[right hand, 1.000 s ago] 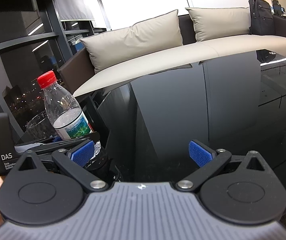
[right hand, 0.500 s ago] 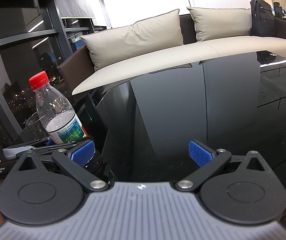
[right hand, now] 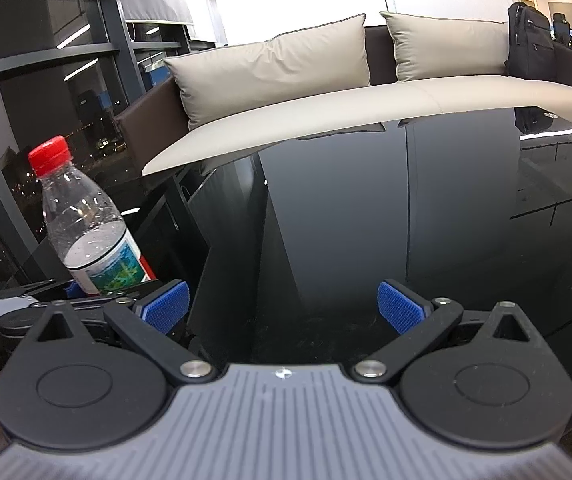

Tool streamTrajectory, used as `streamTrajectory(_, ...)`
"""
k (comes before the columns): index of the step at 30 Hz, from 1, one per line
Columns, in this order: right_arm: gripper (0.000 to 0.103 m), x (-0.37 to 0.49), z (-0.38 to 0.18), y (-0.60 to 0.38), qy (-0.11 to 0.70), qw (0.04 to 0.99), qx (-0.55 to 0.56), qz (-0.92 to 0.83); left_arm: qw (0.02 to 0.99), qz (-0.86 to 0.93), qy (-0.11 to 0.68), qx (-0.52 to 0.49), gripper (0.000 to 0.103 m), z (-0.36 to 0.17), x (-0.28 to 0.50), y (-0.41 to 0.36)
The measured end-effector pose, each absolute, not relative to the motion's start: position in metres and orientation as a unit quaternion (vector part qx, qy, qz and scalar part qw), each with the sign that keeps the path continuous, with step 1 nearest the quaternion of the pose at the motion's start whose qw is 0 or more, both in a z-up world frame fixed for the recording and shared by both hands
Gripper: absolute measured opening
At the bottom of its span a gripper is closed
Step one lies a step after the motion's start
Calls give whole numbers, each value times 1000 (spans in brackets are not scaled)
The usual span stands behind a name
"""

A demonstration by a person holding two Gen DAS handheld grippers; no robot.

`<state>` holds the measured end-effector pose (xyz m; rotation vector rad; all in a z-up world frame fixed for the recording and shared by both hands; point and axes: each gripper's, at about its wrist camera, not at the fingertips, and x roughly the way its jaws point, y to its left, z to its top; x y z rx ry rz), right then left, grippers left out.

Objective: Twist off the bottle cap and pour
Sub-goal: 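Hold the bottle in the left gripper while the right gripper approaches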

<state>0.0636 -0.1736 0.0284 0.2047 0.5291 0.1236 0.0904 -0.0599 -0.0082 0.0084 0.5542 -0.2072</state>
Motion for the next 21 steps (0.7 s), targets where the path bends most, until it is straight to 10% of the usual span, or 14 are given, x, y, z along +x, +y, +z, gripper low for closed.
streamTrajectory(21, 103, 62, 23, -147, 255, 963, 56, 64, 956, -103, 273, 4, 56, -9, 51, -50)
